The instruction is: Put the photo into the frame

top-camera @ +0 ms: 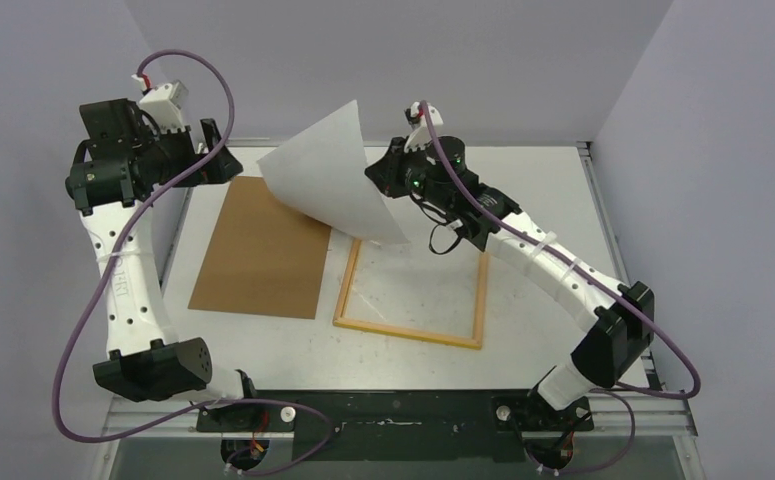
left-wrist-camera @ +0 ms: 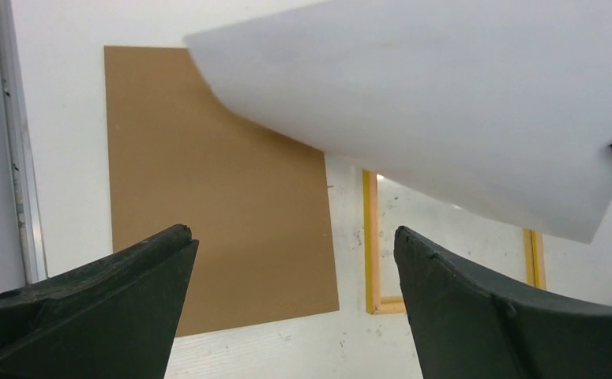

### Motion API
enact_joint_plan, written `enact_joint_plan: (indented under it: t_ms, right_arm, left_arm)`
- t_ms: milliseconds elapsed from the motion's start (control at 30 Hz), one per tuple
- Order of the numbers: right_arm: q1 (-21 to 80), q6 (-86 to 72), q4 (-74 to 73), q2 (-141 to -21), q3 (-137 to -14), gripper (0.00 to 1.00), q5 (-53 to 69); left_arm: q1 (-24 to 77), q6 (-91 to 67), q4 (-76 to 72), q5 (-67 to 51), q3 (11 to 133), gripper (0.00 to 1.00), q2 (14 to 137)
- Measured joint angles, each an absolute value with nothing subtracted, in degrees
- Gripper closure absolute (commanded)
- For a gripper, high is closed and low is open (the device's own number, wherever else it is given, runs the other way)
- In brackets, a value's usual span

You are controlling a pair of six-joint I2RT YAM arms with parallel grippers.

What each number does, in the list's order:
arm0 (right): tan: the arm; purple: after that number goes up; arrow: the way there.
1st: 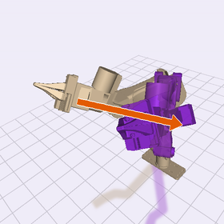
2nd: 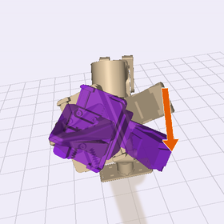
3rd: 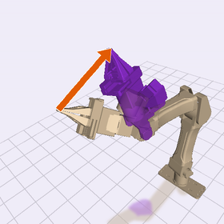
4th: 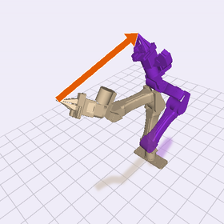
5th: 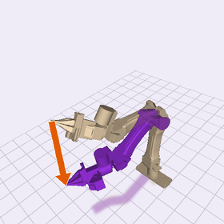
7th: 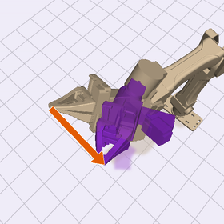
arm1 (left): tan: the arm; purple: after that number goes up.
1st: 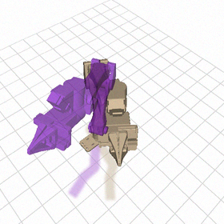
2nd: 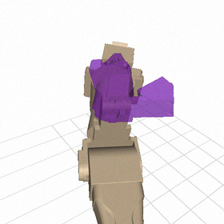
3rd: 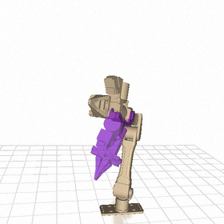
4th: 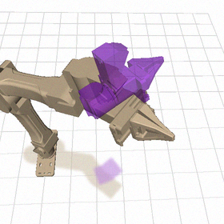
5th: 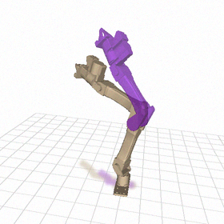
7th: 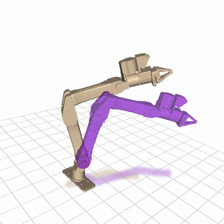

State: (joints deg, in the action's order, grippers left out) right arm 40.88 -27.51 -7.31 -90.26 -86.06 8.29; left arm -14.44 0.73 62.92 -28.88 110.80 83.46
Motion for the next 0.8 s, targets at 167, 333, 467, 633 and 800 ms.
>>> enact_joint_plan:
  t_ms: [167, 333, 467, 633, 800]
  right_arm:
    - [40.4, -31.3, -7.2, -85.6, -85.0, 0.95, 9.3]
    - [34.7, -35.3, -5.8, -78.6, -81.2, 0.95, 7.4]
    - [29.6, -38.4, -5.2, -72.6, -75.2, 0.95, 3.4]
    - [25.6, -43.5, -4.9, -64.2, -62.4, 0.95, -3.0]
    - [24.7, -47.7, -5.8, -58.4, -53.3, 0.95, -9.1]
  left_arm:
    - [-14.5, 1.2, 62.3, -28.8, 105.5, 0.04, 83.1]
    - [-14.5, 1.3, 61.9, -28.8, 104.3, 0.04, 83.2]
    - [-14.5, 1.4, 60.4, -28.8, 103.4, 0.04, 82.9]
    - [-14.3, 1.3, 59.5, -28.9, 100.3, 0.04, 82.5]
    - [-14.2, 1.3, 59.2, -29.1, 98.7, 0.04, 82.4]
